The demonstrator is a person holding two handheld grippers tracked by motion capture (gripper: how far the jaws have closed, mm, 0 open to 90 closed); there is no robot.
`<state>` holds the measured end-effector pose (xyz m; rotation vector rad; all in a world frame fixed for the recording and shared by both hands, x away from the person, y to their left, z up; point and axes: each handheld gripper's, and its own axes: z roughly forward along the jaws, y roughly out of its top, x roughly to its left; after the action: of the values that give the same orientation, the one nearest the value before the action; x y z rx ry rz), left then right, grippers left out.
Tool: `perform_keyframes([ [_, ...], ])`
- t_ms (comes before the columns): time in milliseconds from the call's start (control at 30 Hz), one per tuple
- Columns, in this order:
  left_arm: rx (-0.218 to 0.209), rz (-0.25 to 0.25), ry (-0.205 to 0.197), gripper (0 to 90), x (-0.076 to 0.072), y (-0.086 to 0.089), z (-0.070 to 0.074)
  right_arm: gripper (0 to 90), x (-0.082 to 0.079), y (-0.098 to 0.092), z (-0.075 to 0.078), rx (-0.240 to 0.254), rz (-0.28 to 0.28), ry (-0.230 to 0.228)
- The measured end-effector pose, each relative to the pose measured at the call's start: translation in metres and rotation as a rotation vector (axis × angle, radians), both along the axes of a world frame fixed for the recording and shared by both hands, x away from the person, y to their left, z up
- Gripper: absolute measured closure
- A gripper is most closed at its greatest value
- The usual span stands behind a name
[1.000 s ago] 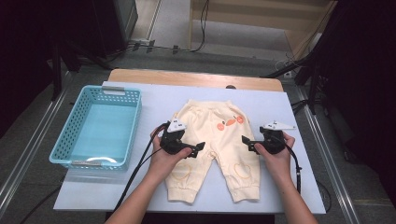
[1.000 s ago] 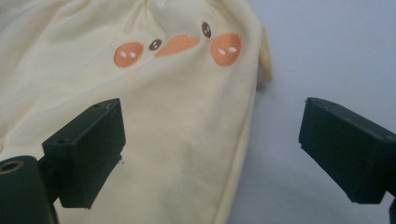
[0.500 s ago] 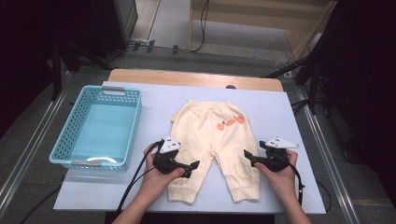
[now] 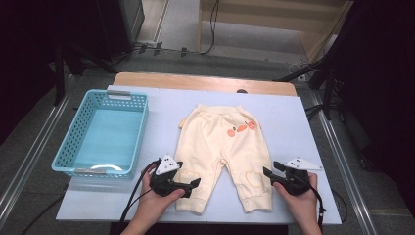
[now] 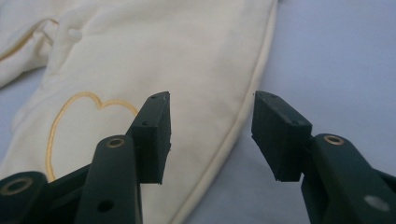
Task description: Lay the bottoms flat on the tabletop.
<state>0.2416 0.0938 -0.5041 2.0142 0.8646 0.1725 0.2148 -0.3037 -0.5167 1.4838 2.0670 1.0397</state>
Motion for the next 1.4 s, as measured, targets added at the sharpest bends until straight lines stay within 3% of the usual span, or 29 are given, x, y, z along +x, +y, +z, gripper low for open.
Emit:
perform_keyframes([
  [200,-0.001,-0.049,0.010,48.0,-0.016,0.003,-0.001,60.2,-0.009,-0.001,-0.007,-0.007,0.019,0.038],
  [467,0.054,-0.105,0.045,69.3,-0.030,-0.003,-0.007,83.4,-0.014,0.002,-0.008,-0.035,0.039,0.041],
  [567,0.053,-0.121,0.076,81.4,-0.029,-0.005,-0.008,85.2,-0.015,0.000,-0.008,-0.031,0.043,0.040],
  [667,0.083,-0.117,0.053,89.8,-0.032,-0.008,-0.009,85.8,-0.016,-0.003,-0.008,-0.018,0.047,0.038],
  [1067,0.092,-0.139,0.058,90.0,-0.034,-0.010,-0.009,86.1,-0.028,-0.019,-0.007,-0.011,0.019,0.031],
  [1200,0.087,-0.145,0.064,90.0,-0.034,-0.011,-0.009,84.8,-0.029,-0.023,-0.008,0.012,0.025,0.025],
  [1400,0.085,-0.146,0.066,90.0,-0.033,-0.011,-0.009,49.2,-0.035,-0.015,-0.001,0.019,0.061,-0.045],
])
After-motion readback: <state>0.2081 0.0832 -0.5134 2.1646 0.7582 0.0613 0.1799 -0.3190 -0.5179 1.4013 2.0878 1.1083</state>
